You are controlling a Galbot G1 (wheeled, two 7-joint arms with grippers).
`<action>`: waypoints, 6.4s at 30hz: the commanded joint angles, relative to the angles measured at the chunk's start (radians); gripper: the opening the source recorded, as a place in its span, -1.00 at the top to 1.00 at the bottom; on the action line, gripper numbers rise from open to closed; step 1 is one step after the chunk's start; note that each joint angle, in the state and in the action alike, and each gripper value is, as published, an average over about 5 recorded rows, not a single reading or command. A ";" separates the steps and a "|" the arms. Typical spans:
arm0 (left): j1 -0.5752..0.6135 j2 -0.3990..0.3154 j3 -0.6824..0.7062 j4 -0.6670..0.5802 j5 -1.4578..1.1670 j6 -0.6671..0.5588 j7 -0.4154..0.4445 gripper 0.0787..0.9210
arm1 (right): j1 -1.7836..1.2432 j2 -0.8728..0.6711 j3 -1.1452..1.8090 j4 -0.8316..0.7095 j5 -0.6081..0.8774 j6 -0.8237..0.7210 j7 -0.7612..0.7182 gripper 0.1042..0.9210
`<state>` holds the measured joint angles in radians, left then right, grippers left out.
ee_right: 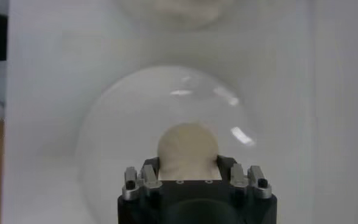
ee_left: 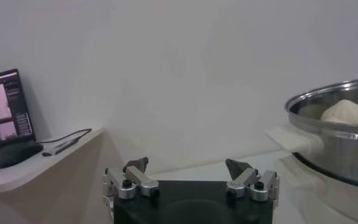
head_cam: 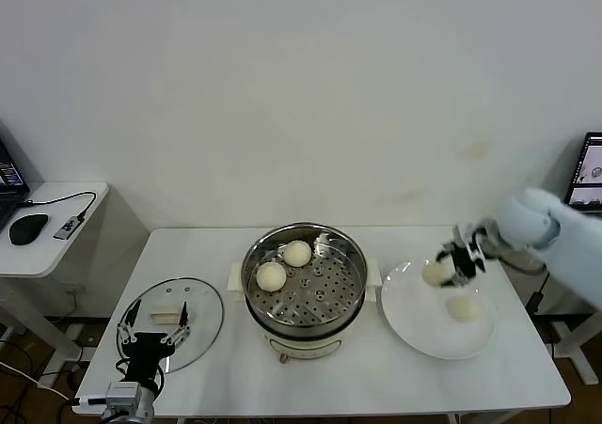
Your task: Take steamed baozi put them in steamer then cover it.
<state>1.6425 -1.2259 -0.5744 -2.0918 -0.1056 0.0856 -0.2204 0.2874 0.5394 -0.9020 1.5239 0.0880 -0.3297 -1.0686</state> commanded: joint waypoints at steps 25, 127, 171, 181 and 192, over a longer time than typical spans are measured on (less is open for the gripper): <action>0.018 -0.027 -0.026 -0.011 0.006 0.001 -0.004 -0.77 | 0.256 0.550 -0.384 0.055 0.004 0.378 0.068 -0.22; 0.018 0.005 -0.031 -0.020 0.020 -0.009 0.000 -0.77 | -0.604 0.055 0.425 -0.315 -0.346 0.131 0.035 -0.70; -0.010 0.004 -0.001 -0.021 0.028 0.008 0.002 -0.77 | 0.503 0.154 -0.402 0.148 0.405 -0.227 0.147 -0.06; -0.014 0.000 -0.010 -0.002 0.025 0.007 0.002 -0.77 | 0.399 0.393 -0.393 0.125 0.615 -0.391 0.308 -0.07; -0.012 -0.009 -0.017 -0.009 0.023 0.006 0.001 -0.77 | 0.239 0.463 -0.401 0.032 0.544 -0.401 0.362 -0.09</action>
<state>1.6300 -1.2345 -0.5918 -2.1008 -0.0821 0.0920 -0.2188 0.5936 0.9015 -1.2670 1.5891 0.5820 -0.6714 -0.7741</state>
